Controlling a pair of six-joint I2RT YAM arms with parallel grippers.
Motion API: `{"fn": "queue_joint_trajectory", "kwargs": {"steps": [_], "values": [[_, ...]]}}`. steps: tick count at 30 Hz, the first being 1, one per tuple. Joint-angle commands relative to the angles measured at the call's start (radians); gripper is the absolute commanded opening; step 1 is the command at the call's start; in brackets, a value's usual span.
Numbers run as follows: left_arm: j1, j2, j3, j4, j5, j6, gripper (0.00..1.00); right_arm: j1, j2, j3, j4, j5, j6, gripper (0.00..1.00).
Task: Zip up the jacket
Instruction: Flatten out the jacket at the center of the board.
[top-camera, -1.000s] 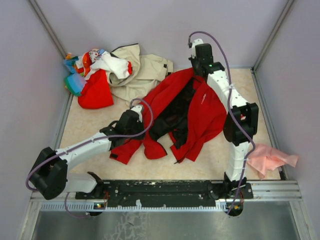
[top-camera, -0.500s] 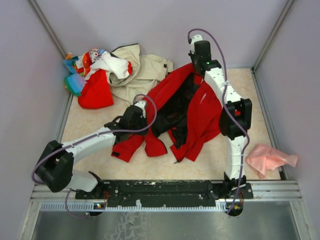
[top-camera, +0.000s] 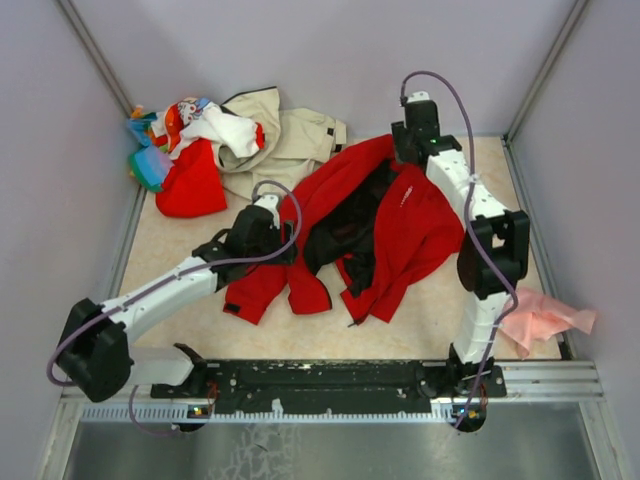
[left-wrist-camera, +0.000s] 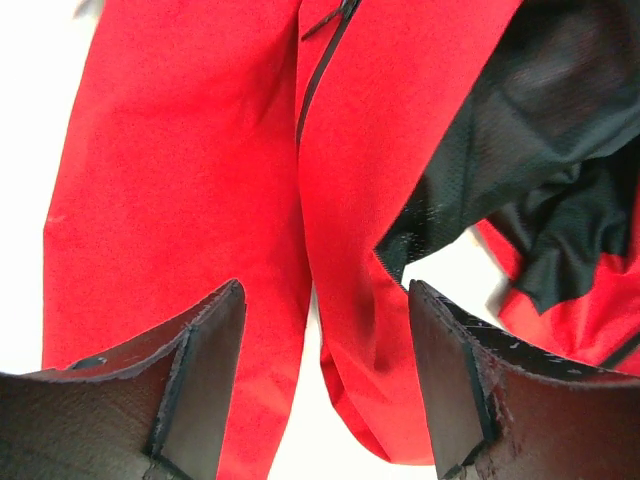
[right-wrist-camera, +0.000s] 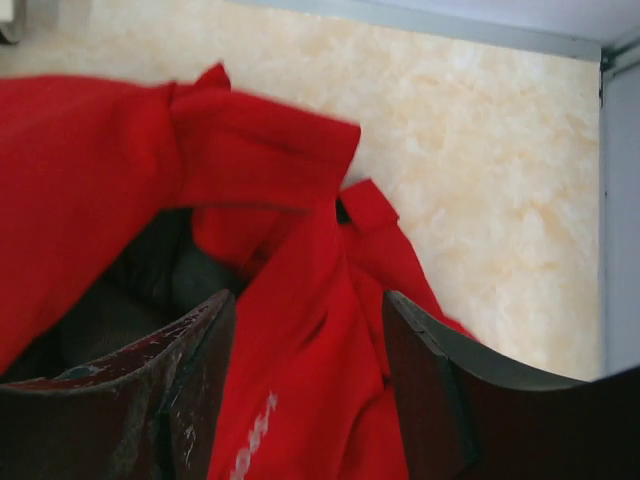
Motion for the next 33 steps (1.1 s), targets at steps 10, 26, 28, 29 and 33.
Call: {"fn": "queue_joint_trajectory", "kwargs": {"steps": [10, 26, 28, 29, 33], "values": [[-0.062, -0.246, -0.103, 0.021, 0.177, -0.039, 0.78, 0.142, -0.625, -0.622, 0.05, -0.009, 0.226, 0.66], [-0.238, -0.345, -0.319, 0.106, 0.117, -0.109, 0.81, 0.45, -1.031, -1.208, 0.231, -0.098, 0.561, 0.68], [-0.24, -0.348, -0.336, 0.119, 0.117, -0.118, 0.82, 0.491, -1.033, -1.234, 0.257, -0.093, 0.583, 0.68], [-0.24, -0.349, -0.342, 0.129, 0.117, -0.121, 0.82, 0.508, -1.031, -1.244, 0.264, -0.085, 0.596, 0.68], [-0.239, -0.337, -0.358, 0.16, 0.101, -0.131, 0.82, 0.546, -1.004, -1.275, 0.274, -0.039, 0.644, 0.68]]}}
